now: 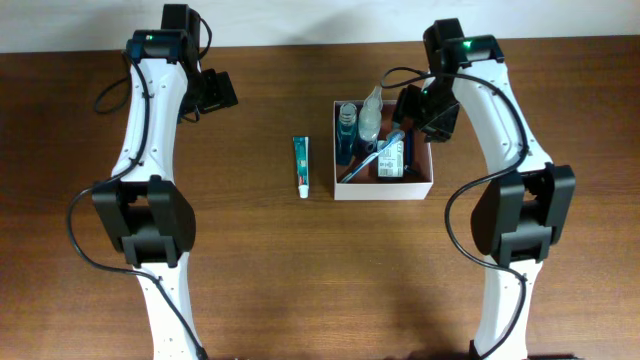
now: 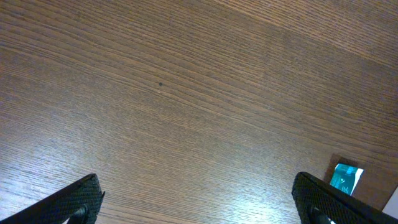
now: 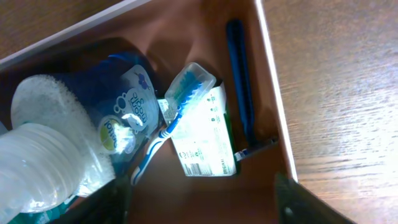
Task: Pack container
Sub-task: 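Lower the razor into the box, release, and withdraw right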
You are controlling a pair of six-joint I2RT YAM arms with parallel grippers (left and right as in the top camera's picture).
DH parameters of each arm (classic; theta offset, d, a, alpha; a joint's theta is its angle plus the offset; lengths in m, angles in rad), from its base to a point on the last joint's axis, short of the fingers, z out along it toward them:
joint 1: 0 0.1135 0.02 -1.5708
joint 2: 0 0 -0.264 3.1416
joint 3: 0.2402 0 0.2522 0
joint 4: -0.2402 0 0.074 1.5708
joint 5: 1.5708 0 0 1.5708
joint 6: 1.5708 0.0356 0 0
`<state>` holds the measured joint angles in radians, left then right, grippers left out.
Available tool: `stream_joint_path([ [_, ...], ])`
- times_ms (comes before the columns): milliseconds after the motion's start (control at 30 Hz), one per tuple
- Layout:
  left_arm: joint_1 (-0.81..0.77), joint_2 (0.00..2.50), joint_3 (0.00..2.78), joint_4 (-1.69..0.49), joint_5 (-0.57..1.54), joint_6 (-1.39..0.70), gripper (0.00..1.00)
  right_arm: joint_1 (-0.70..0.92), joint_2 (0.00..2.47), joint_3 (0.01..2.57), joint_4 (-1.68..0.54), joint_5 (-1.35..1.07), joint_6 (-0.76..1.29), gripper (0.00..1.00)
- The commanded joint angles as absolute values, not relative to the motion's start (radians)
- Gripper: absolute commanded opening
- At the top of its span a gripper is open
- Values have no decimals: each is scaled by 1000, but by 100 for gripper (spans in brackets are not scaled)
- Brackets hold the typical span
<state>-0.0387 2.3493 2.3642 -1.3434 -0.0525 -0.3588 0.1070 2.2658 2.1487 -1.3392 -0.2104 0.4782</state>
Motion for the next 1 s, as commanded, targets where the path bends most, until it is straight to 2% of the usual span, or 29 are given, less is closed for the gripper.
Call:
stream_joint_path([
  [0,-39,2355,2375,-1344,-56,-343,99,64,2265,2202,-1361,-205,449,72],
  [300,-39,2355,2375,-1344,-56,-343,100,-116,2257,2491,-1532,-205,424,75],
  [567,-39,2355,2375,-1344,-56,-343,99,-344,2257,2650,-1699,-187,392,91],
  [633,-39,2355,2375,-1344,-56,-343,99,-403,2257,2641,-1699,-190,356,99],
  [967,-39,2355,2375,-1344,-56,-343,99,-591,2267,2611,-1698,-44,345,99],
])
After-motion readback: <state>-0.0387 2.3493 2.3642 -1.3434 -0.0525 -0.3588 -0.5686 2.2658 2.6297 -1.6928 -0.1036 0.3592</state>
